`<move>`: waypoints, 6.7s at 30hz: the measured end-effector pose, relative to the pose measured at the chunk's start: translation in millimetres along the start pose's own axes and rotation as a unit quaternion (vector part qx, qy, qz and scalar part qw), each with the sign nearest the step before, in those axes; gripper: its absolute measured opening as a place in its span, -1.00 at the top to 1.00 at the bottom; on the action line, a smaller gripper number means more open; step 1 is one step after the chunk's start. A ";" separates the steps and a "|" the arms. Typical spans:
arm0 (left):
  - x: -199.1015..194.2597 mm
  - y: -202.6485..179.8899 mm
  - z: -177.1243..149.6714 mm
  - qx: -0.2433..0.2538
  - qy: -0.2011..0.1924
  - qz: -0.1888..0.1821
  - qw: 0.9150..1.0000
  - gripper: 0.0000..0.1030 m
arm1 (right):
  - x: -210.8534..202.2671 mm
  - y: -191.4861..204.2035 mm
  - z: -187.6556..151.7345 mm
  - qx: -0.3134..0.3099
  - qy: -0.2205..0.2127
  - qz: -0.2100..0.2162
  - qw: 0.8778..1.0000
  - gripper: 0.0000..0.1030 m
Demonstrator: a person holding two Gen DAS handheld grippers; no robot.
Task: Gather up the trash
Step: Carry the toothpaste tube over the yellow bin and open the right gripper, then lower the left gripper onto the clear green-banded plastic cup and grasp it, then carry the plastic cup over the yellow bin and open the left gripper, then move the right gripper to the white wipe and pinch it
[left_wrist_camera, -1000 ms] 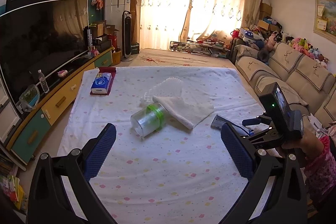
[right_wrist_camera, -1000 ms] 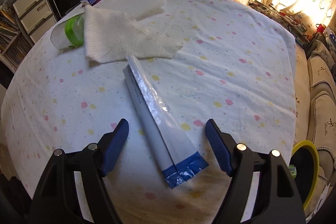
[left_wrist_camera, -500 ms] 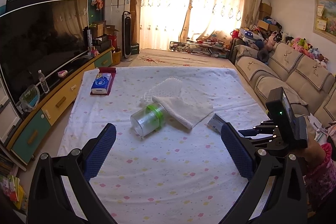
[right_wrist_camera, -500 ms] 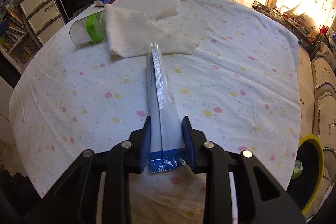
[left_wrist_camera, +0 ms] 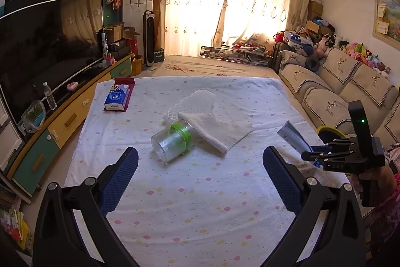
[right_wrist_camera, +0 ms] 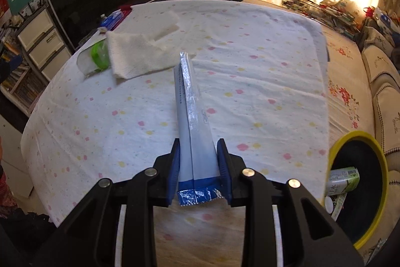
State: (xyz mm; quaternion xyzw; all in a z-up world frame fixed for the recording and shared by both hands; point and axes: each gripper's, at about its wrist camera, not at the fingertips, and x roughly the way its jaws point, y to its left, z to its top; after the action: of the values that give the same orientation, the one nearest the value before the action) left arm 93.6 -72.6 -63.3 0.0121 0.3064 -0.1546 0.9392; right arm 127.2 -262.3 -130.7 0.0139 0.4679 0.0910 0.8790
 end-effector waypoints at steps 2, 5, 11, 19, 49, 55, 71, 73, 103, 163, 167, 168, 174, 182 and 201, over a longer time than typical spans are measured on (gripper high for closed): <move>0.6 -1.5 0.5 0.001 0.000 0.000 1.000 -0.91 | -5.5 -27.5 -1.3 0.031 -0.009 -0.020 0.999 0.46; 2.4 -2.6 1.1 0.003 0.001 0.001 1.000 -0.91 | -10.3 -76.2 -6.5 0.087 -0.017 -0.059 0.994 0.45; 7.8 -2.4 0.6 0.003 0.006 0.004 1.000 -0.91 | -9.4 -166.8 -34.0 0.186 -0.002 -0.144 0.972 0.44; 17.4 -5.0 0.4 0.009 0.013 0.009 1.000 -0.91 | -12.2 -212.9 -65.8 0.253 -0.004 -0.186 0.949 0.00; 172.8 52.9 15.5 0.121 0.114 -0.063 0.984 -0.91 | -12.1 -134.8 -24.5 0.162 -0.016 -0.157 0.974 -0.14; 194.2 49.9 13.0 0.135 0.137 -0.069 0.979 -0.62 | -10.0 -134.3 -24.9 0.161 -0.010 -0.158 0.974 -0.14; 190.3 47.9 5.7 0.143 0.147 -0.072 0.976 -0.12 | -2.7 -130.6 -27.4 0.154 -0.002 -0.148 0.977 -0.14; 186.4 49.2 3.8 0.138 0.146 -0.072 0.977 -0.11 | -1.9 -129.5 -28.1 0.152 -0.001 -0.147 0.977 -0.14; 61.5 -142.8 36.1 0.224 0.082 -0.203 0.950 -0.01 | -47.0 -144.7 -59.9 0.171 -0.034 -0.165 0.971 -0.14; 34.6 -26.1 8.3 0.033 0.002 0.034 0.999 -0.91 | -33.8 -96.4 -50.7 0.125 -0.030 -0.127 0.984 -0.25; 25.6 16.0 -5.9 0.016 0.003 0.084 0.996 -0.91 | -10.5 -57.6 -19.9 0.081 -0.022 -0.097 0.992 -0.27; 22.0 24.9 -8.5 0.010 0.003 0.092 0.996 -0.91 | -3.8 -47.5 -12.3 0.071 -0.019 -0.088 0.993 -0.28; 13.0 55.5 -16.5 -0.018 0.005 0.108 0.994 -0.91 | 39.0 13.9 29.9 0.010 0.004 -0.023 1.000 -0.30; 16.9 53.5 -17.8 -0.013 0.010 0.115 0.993 -0.91 | 77.5 85.3 79.3 -0.043 0.018 0.062 0.997 -0.35; 22.3 58.4 -19.7 -0.024 0.015 0.109 0.994 -0.91 | 114.7 143.1 100.7 -0.108 0.029 0.007 0.994 0.40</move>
State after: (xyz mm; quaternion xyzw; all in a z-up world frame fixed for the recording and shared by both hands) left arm 116.7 -20.9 -96.4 0.0254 0.3209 -0.0436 0.9458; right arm 251.9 -95.7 -152.4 -0.0806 0.4805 0.1475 0.8607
